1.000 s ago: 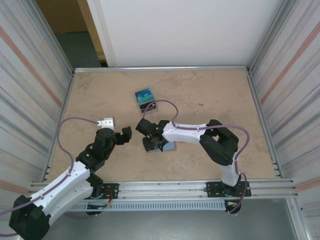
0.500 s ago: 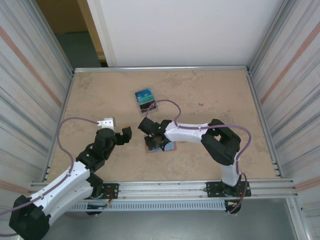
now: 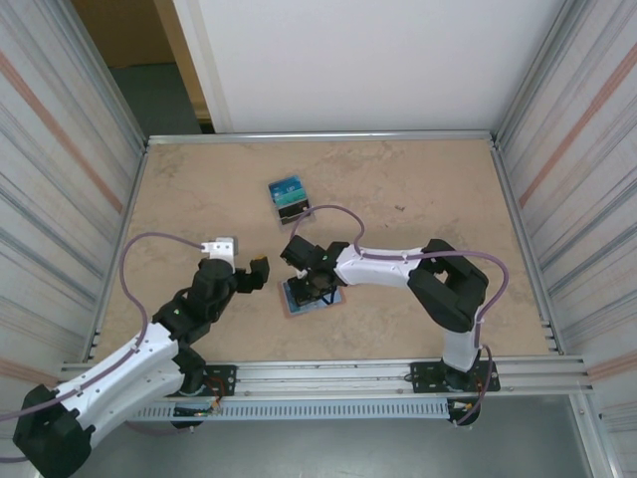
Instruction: Take the credit cards out of the card holder
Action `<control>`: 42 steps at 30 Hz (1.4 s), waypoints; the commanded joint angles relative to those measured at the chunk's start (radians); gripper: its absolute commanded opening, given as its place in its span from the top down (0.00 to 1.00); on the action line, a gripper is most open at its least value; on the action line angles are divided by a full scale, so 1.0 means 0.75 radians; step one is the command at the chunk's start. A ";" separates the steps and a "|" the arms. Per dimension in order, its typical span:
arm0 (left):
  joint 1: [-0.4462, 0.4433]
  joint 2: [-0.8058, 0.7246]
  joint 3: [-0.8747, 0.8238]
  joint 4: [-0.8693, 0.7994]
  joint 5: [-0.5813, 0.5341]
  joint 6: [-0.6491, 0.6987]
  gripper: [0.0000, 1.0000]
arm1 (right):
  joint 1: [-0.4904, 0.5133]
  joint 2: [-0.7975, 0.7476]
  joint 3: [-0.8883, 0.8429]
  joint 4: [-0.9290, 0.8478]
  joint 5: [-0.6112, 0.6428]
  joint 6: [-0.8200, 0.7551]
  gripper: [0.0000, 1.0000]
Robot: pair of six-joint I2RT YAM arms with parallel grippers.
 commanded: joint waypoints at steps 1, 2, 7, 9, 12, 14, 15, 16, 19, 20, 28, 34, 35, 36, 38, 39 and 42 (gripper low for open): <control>-0.023 -0.006 0.034 0.028 -0.076 0.036 0.01 | 0.005 -0.091 -0.036 -0.036 -0.030 -0.044 0.90; -0.026 -0.002 0.035 0.034 -0.079 0.039 0.01 | 0.003 -0.105 -0.042 -0.045 -0.013 -0.043 0.89; -0.031 0.027 0.047 0.048 -0.080 0.047 0.01 | -0.035 -0.160 -0.077 -0.068 0.084 -0.018 0.81; -0.035 0.039 0.052 0.048 -0.077 0.055 0.01 | -0.059 -0.175 -0.091 -0.067 0.108 0.009 0.78; -0.049 0.059 0.059 0.044 -0.084 0.067 0.01 | -0.104 -0.190 -0.119 -0.065 0.129 0.056 0.75; -0.063 0.075 0.062 0.041 -0.098 0.066 0.01 | -0.126 -0.198 -0.138 -0.065 0.150 0.072 0.73; -0.071 0.081 0.065 0.037 -0.107 0.068 0.01 | -0.135 -0.201 -0.147 -0.066 0.158 0.078 0.73; -0.082 0.093 0.071 0.029 -0.115 0.068 0.01 | -0.147 -0.206 -0.155 -0.067 0.169 0.089 0.71; -0.137 0.141 0.104 -0.016 -0.166 0.066 0.01 | -0.186 -0.225 -0.182 -0.067 0.183 0.111 0.69; -0.166 0.163 0.117 -0.038 -0.197 0.067 0.01 | -0.198 -0.233 -0.192 -0.065 0.190 0.115 0.69; -0.355 0.367 0.213 -0.234 -0.356 -0.070 0.01 | -0.295 -0.286 -0.250 -0.058 0.230 0.148 0.72; -0.494 0.521 0.267 -0.359 -0.423 -0.186 0.01 | -0.338 -0.415 -0.318 0.032 0.176 0.132 0.71; -0.508 0.546 0.277 -0.386 -0.425 -0.213 0.01 | -0.342 -0.434 -0.327 0.048 0.162 0.127 0.71; -0.515 0.565 0.284 -0.409 -0.419 -0.238 0.01 | -0.345 -0.449 -0.332 0.057 0.149 0.122 0.71; -0.516 0.601 0.285 -0.440 -0.383 -0.306 0.01 | -0.353 -0.472 -0.341 0.082 0.107 0.115 0.71; -0.516 0.616 0.283 -0.441 -0.366 -0.323 0.01 | -0.357 -0.476 -0.345 0.095 0.077 0.115 0.71; -0.515 0.648 0.268 -0.443 -0.334 -0.375 0.01 | -0.359 -0.477 -0.352 0.142 -0.023 0.115 0.71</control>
